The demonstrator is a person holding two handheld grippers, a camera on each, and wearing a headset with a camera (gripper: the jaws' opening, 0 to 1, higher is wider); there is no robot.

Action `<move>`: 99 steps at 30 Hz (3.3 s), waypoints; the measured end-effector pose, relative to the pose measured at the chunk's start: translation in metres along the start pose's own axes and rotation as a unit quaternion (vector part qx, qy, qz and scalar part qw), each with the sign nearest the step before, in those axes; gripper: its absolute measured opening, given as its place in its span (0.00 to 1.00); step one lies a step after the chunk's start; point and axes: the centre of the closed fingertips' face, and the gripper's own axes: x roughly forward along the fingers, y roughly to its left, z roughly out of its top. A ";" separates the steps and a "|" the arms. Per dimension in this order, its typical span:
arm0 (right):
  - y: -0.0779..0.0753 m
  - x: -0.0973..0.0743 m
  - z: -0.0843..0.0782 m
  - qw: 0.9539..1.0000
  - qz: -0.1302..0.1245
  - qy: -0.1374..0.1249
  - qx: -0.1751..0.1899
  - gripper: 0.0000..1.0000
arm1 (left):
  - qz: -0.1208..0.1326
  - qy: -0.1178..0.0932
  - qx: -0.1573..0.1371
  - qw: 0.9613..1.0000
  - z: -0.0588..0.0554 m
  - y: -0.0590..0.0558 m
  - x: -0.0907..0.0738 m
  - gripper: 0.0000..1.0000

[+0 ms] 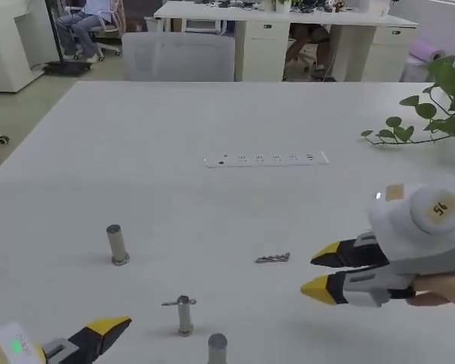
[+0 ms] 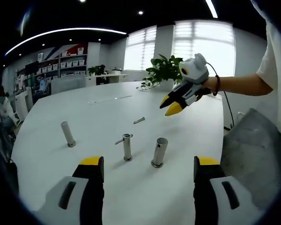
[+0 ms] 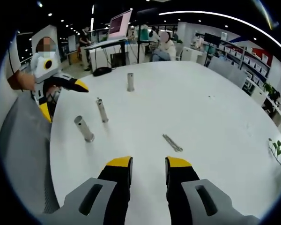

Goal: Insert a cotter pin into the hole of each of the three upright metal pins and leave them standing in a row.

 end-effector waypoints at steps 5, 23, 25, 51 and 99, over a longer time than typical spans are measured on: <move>-0.010 0.008 0.002 1.000 -0.003 0.011 -0.015 0.30 | 0.016 -0.001 -0.005 1.000 0.000 0.006 -0.001 0.82; -0.026 0.045 0.002 0.997 0.022 0.041 -0.055 0.25 | 0.022 -0.003 0.000 1.000 0.001 0.011 -0.003 0.98; -0.027 0.049 0.004 0.997 0.026 0.044 -0.061 0.24 | 0.022 -0.002 0.002 1.000 0.001 0.011 -0.003 1.00; -0.037 0.069 -0.008 0.983 0.047 0.097 -0.151 0.13 | 0.033 0.017 -0.008 0.999 -0.008 0.019 -0.005 0.95; -0.037 0.075 -0.014 0.955 0.121 0.198 -0.184 0.05 | 0.029 0.022 -0.010 0.999 -0.001 0.017 -0.009 0.86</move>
